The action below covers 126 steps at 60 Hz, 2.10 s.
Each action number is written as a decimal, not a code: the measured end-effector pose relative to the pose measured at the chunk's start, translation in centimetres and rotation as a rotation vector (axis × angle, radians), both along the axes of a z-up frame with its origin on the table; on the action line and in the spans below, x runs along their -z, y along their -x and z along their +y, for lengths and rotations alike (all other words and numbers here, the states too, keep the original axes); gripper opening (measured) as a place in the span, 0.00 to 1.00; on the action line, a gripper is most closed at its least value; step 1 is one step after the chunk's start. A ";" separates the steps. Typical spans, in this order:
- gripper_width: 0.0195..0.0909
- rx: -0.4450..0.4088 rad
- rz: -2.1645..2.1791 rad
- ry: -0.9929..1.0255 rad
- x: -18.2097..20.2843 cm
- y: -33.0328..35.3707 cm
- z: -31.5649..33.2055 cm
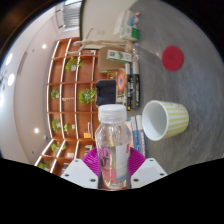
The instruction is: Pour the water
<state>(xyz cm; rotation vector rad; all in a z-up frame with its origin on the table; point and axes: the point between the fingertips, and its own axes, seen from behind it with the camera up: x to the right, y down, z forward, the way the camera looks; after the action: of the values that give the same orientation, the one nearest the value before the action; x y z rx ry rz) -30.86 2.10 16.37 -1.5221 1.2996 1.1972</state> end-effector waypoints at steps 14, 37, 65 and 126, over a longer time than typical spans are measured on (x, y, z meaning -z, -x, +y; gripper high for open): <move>0.23 -0.083 -0.891 0.001 -6.7 -6.5 -0.1; 0.25 -0.007 -1.516 0.142 -2.8 -23.1 1.3; 0.29 -0.060 -1.454 0.152 8.1 -26.8 2.7; 0.89 -0.201 -1.361 0.320 -3.4 -20.9 -11.0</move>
<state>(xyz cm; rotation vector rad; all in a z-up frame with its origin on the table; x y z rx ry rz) -9.98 -8.92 19.76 -2.0826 0.3836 -0.1341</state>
